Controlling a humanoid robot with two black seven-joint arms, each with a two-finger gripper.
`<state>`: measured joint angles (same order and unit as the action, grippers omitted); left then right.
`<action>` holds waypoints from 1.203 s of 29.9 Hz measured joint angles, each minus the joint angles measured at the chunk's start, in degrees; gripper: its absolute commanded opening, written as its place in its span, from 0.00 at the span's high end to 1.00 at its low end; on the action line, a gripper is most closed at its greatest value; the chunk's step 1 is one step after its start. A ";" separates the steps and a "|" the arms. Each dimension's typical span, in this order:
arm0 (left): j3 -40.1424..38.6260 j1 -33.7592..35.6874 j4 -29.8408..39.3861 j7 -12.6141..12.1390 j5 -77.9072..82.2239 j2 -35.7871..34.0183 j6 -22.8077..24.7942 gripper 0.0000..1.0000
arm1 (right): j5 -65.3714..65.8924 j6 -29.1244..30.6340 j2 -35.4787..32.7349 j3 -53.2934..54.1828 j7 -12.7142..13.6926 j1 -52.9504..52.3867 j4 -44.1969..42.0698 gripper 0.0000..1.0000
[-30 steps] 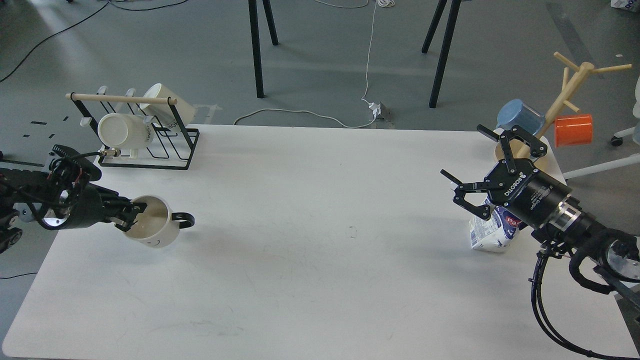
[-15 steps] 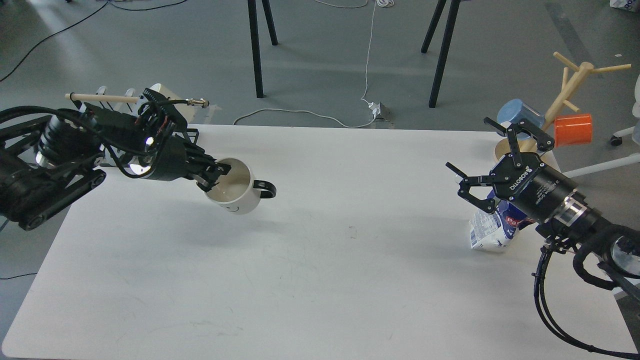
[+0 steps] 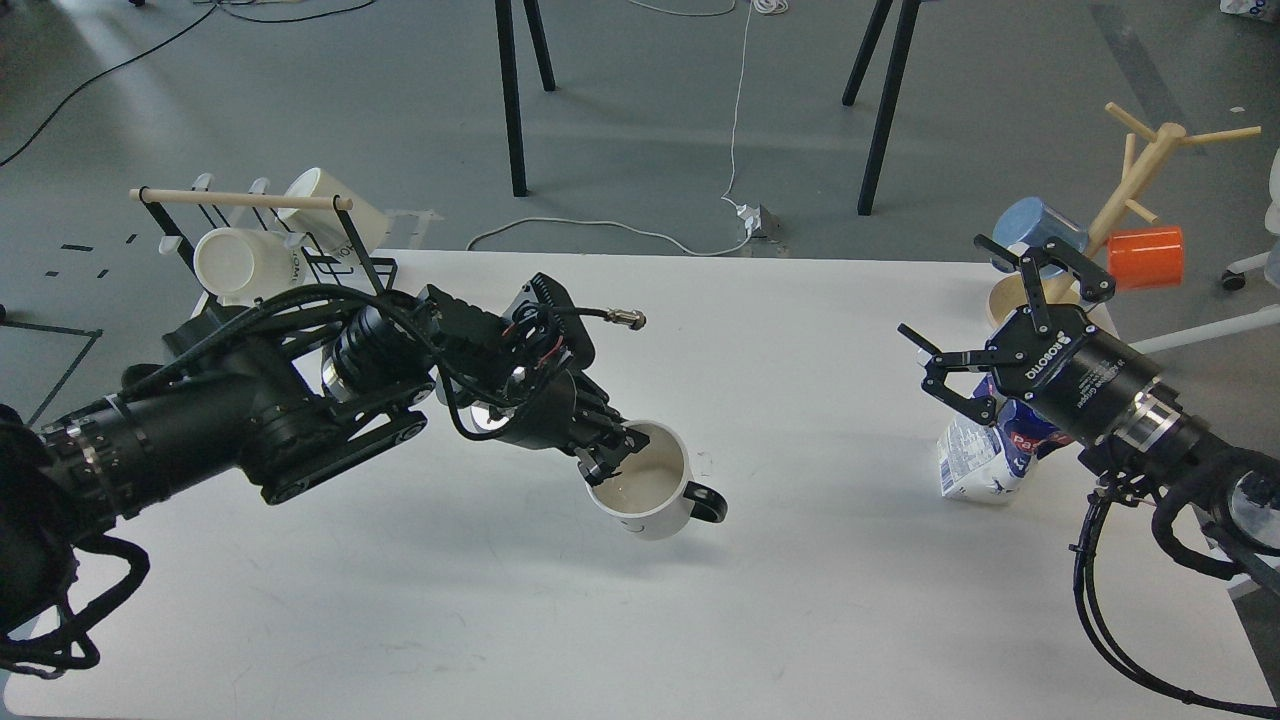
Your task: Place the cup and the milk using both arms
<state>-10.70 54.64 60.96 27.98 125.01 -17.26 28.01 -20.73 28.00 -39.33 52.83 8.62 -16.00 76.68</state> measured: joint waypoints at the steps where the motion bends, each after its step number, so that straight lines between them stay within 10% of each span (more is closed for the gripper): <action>1: 0.04 -0.45 -0.05 0.01 -0.01 0.20 0.00 0.95 | 0.00 0.00 -0.03 0.00 0.00 0.01 0.00 0.03; 17: -0.58 -3.35 0.02 0.02 0.00 1.38 0.00 0.73 | 0.05 0.00 -0.05 0.00 -0.01 0.39 -0.04 0.03; 26: -1.62 -3.28 0.56 0.02 -0.01 1.20 0.00 0.27 | -0.02 0.00 -0.02 0.10 -0.09 0.44 -0.32 0.03; 36: -12.11 -3.26 -0.06 0.01 -21.24 -4.39 -0.01 0.17 | -0.27 0.00 -1.29 4.37 0.01 -0.44 0.04 0.03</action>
<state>-22.81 51.38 60.90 28.00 103.77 -21.65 28.00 -20.99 28.00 -40.62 57.20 8.63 -16.44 76.72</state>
